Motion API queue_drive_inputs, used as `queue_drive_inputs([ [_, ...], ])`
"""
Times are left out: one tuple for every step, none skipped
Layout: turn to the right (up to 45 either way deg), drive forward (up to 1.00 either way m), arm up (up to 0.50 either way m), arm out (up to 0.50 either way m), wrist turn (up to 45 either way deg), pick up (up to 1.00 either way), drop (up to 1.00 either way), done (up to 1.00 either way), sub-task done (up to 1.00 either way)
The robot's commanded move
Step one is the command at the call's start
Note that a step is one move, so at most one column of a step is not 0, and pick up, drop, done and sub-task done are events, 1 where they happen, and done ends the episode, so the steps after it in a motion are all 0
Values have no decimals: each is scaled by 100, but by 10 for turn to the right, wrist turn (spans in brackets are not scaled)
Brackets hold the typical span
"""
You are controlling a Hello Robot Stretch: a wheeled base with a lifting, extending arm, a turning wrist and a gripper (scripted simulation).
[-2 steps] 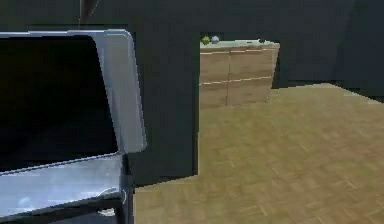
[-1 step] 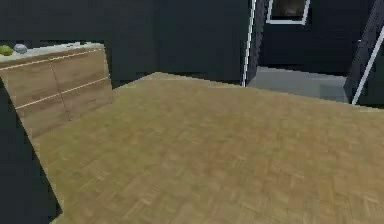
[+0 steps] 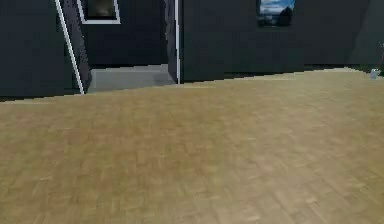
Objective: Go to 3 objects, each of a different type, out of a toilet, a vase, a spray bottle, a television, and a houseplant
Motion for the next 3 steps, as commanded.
queue_drive_inputs([
  [390,0,0,0,0,0,0,0,0],
  [0,100,0,0,0,0,0,0,0],
  [30,0,0,0,0,0,0,0,0],
])
